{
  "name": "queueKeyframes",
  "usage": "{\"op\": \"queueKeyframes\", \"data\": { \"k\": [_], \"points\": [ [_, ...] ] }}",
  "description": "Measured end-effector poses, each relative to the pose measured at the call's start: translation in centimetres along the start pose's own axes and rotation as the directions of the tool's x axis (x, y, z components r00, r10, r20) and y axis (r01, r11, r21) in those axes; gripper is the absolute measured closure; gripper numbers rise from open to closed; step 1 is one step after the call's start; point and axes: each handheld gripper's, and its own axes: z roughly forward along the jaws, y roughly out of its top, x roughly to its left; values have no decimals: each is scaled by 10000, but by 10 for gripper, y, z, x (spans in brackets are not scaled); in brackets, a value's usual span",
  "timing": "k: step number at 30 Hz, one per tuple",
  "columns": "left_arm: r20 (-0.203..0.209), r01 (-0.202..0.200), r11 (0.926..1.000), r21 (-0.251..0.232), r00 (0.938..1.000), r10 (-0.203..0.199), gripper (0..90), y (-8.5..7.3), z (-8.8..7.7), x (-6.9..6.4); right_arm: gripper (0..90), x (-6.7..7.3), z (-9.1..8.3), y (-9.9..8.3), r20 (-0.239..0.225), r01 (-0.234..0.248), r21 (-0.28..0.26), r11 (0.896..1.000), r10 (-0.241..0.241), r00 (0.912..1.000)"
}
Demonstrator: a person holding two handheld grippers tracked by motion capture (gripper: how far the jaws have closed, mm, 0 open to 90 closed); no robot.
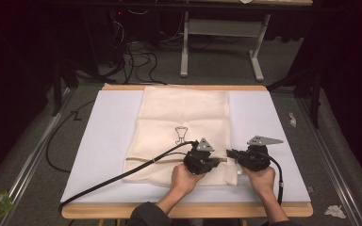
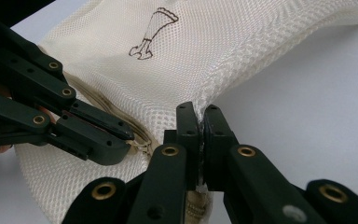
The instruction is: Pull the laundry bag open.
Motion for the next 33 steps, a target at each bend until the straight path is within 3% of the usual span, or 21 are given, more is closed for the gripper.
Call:
{"op": "queueKeyframes", "data": {
  "k": [11,33],
  "points": [
    [-228,105,9999,-4,9997,-106,872,-3,-6,7,886,-7,2,0,106,-198,109,9997,196,9998],
    [-463,355,9991,-247,9983,-367,872,-5,-13,14,886,-11,7,7,542,-78,356,9993,59,9985]
  ]
}}
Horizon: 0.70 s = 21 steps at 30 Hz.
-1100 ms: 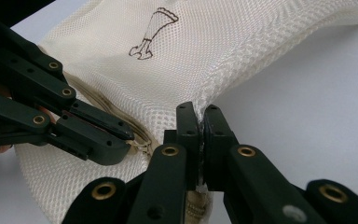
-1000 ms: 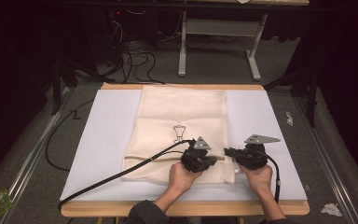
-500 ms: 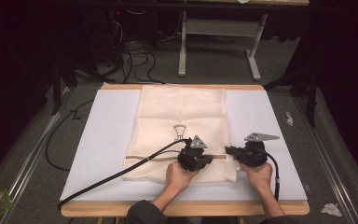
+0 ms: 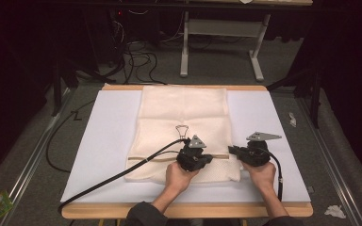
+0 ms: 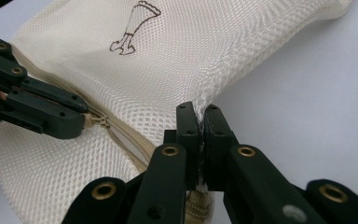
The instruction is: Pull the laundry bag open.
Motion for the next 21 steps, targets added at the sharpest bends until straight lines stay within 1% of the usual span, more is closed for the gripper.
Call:
{"op": "queueKeyframes", "data": {
  "k": [5,9,10,13,21],
  "points": [
    [2,53,10000,-30,10000,-53,872,-1,-1,1,886,0,0,0,12,-5,8,10000,5,10000],
    [-25,-9,10000,-40,10000,9,871,0,-3,1,886,0,1,0,34,-5,17,10000,5,10000],
    [-97,-19,10000,-47,10000,19,871,0,-3,2,886,0,2,1,116,59,52,10000,-60,9999],
    [-70,80,9999,-91,9999,-80,872,-1,-4,3,886,0,2,0,114,14,62,10000,-15,9999],
    [-109,-15,9999,-141,9999,13,872,0,-7,3,886,0,2,2,112,91,62,9999,-92,9999]
  ]
}}
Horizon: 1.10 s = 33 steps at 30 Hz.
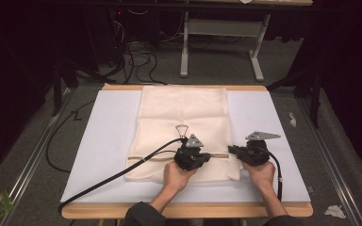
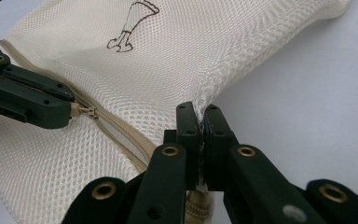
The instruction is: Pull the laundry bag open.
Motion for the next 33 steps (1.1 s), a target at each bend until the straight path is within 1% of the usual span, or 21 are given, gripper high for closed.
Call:
{"op": "queueKeyframes", "data": {
  "k": [3,4,5,8,9,15,19,21,28,33],
  "points": [
    [3,10,10000,-2,10000,-10,872,-1,0,0,886,0,0,0,0,21,1,10000,-21,10000],
    [-54,-11,10000,29,10000,11,872,-1,-1,0,886,0,0,0,-11,-11,28,10000,11,10000],
    [-78,32,10000,6,10000,-32,872,-1,-2,1,886,1,0,0,74,-2,29,10000,2,10000],
    [-89,155,9999,-56,9998,-156,872,-1,-6,5,886,-1,1,0,62,25,43,10000,-25,10000],
    [-117,165,9998,-102,9998,-166,872,0,-7,5,886,-1,1,0,76,-41,36,10000,40,10000],
    [-161,109,9999,-121,9998,-111,872,0,-10,5,886,0,0,3,113,-49,12,10000,49,9999],
    [-192,144,9997,-188,9997,-147,872,0,-12,6,886,0,1,3,150,-17,13,10000,17,9999],
    [-160,178,9996,-197,9997,-181,872,0,-12,7,886,-1,1,3,93,-61,-7,10000,61,9999],
    [-148,154,9996,-224,9998,-157,872,0,-14,7,886,-1,2,3,120,-37,12,10000,36,9999],
    [-230,214,9995,-214,9995,-219,872,-2,-16,9,886,-2,1,3,168,-20,66,10000,19,9999]
  ]
}}
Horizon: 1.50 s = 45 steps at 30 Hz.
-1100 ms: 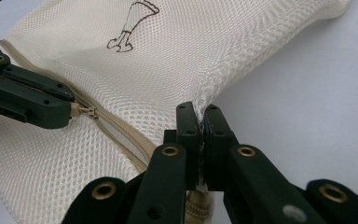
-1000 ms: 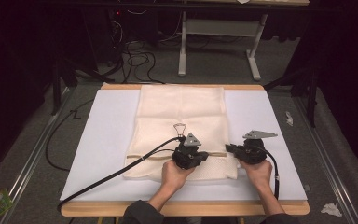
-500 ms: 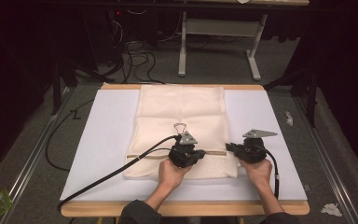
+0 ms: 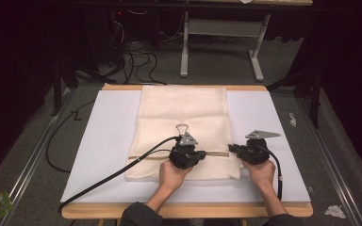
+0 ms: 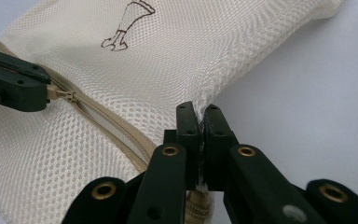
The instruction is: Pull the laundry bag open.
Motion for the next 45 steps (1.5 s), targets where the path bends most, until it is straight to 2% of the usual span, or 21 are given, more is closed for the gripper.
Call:
{"op": "queueKeyframes", "data": {
  "k": [8,15,27,45],
  "points": [
    [-130,120,9998,-132,9998,-121,872,-3,-10,7,886,0,0,0,52,-10,-19,10000,10,10000],
    [-203,106,9998,-165,9997,-109,872,-5,-13,8,886,0,0,0,45,1,-37,10000,-1,10000],
    [-298,302,9991,-284,9991,-311,872,-10,-21,15,886,-2,-1,1,126,-9,-96,10000,11,9999],
    [-522,144,9991,-391,9985,-164,871,-12,-31,19,884,-4,-3,1,106,-119,-223,9997,121,9999]
  ]
}}
